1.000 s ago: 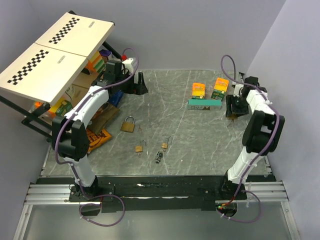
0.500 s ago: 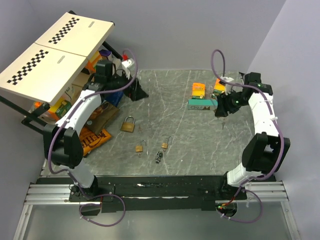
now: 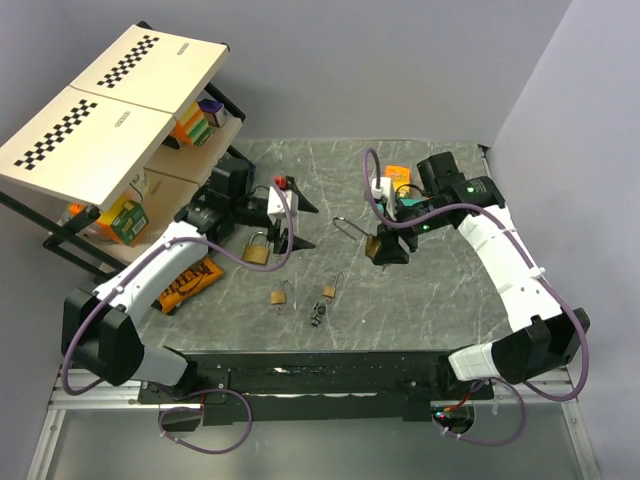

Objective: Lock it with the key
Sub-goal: Lock the lock.

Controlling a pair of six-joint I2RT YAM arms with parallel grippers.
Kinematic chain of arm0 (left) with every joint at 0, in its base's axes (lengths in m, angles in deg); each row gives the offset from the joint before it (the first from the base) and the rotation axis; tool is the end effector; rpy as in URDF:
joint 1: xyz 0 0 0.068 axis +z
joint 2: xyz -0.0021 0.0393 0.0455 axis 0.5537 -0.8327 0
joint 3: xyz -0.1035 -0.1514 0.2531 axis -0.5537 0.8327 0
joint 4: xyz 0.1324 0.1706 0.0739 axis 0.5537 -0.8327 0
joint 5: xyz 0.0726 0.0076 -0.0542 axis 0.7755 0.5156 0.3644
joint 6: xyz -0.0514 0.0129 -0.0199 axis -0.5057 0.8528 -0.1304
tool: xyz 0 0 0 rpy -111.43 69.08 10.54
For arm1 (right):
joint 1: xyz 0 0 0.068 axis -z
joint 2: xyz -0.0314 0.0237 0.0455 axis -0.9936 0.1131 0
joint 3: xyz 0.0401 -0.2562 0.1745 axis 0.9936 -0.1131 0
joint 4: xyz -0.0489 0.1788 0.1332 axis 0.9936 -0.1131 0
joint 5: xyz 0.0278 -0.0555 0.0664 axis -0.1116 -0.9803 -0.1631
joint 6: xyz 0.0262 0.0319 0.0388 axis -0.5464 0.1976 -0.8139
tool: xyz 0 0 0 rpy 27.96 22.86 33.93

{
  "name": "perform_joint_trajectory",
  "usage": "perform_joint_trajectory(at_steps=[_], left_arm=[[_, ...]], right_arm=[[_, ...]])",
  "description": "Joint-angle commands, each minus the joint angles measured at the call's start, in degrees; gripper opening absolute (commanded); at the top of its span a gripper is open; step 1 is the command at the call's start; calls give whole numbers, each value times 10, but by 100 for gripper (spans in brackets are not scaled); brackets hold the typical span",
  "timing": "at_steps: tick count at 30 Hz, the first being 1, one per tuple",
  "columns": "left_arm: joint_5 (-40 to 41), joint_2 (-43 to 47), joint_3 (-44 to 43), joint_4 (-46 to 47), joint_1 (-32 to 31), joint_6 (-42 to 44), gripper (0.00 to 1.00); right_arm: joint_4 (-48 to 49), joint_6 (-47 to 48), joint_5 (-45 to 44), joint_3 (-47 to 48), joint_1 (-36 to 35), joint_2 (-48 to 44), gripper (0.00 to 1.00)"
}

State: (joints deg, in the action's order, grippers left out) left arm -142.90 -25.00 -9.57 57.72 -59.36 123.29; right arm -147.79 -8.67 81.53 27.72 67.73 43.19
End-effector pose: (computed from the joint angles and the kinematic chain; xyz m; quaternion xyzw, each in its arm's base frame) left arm 0.2313 -0.1499 0.3901 0.6021 0.4952 -0.3916 0.4888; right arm 0.1875 0.0830 0.4036 -0.5582 0.7028 0.3122 0.3114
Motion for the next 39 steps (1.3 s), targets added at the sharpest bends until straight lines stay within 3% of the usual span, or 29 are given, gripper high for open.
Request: perform_joint_trajectory(at_steps=[1, 9, 16, 27, 34, 39], left_arm=[[6, 37, 22, 78, -27, 31, 80], [25, 23, 6, 76, -66, 9, 71], [30, 9, -7, 68, -85, 5, 50], [48, -3, -18, 43, -103, 6, 37], [33, -2, -18, -18, -94, 57, 43], [26, -9, -25, -41, -90, 70, 39]], right_arm=[[19, -6, 25, 15, -42, -24, 0], [12, 6, -2, 21, -86, -28, 0], [15, 7, -12, 28, -95, -28, 0], [27, -6, -25, 27, -102, -37, 0], [21, -5, -19, 22, -103, -43, 0], [20, -3, -18, 23, -104, -43, 0]])
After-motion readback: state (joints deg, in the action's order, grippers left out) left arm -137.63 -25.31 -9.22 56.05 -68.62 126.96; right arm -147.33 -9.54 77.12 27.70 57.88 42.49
